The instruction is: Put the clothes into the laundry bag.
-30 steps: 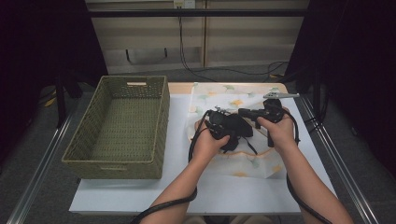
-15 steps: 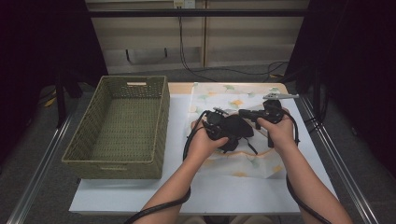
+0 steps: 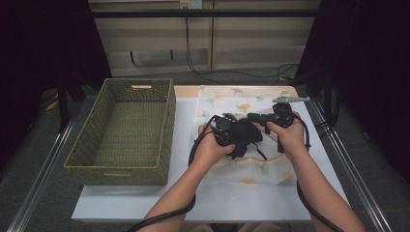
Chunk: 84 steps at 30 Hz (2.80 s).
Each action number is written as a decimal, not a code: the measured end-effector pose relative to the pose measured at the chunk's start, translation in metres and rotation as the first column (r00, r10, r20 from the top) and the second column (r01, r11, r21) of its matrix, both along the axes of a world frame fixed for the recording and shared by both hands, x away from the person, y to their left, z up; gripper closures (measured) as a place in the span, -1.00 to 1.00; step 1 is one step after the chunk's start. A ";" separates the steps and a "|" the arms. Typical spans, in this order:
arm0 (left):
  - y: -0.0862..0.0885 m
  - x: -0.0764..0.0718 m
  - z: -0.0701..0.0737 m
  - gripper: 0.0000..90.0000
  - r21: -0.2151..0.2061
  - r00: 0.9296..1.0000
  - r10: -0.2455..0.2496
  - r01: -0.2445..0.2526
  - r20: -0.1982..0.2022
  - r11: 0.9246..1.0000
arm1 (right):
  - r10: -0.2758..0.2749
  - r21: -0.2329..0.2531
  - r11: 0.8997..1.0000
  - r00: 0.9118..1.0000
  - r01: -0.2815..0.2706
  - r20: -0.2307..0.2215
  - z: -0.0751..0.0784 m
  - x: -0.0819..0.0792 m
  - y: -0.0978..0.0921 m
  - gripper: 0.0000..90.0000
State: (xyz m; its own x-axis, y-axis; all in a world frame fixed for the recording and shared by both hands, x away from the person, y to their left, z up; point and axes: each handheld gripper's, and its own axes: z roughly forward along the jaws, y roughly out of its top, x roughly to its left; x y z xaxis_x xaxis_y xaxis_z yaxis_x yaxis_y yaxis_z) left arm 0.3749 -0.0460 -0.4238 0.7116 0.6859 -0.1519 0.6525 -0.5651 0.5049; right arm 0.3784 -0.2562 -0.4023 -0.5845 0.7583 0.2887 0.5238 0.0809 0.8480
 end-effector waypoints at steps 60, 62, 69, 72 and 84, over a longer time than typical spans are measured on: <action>0.001 0.018 -0.014 -0.19 -0.109 0.990 0.139 -0.135 0.029 0.985 | 0.002 0.012 1.000 1.000 -0.002 -0.011 -0.007 0.002 -0.005 0.98; 0.002 0.018 -0.013 -0.22 -0.099 0.993 0.122 -0.120 0.009 0.988 | -0.003 0.010 1.000 1.000 0.003 -0.018 -0.007 0.002 -0.004 0.98; 0.006 0.014 -0.012 -0.09 -0.077 0.995 0.104 -0.105 -0.012 0.992 | -0.011 0.005 1.000 1.000 0.011 -0.013 -0.007 0.004 -0.006 0.98; 0.007 0.013 -0.013 0.06 -0.071 0.994 0.105 -0.107 -0.023 0.992 | -0.012 0.006 1.000 1.000 0.012 -0.015 -0.007 0.003 -0.006 0.98; 0.000 0.014 -0.016 0.48 -0.080 0.992 0.120 -0.122 -0.029 0.989 | -0.013 0.012 1.000 1.000 0.013 -0.017 -0.007 0.003 -0.005 0.98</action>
State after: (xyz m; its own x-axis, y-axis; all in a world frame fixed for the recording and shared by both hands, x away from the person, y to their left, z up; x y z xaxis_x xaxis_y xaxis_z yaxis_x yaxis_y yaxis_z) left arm 0.3886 -0.0457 -0.4401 0.6199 0.7511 -0.2269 0.7257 -0.4389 0.5298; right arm 0.3815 -0.2617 -0.4095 -0.5697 0.7621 0.3078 0.5394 0.0641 0.8396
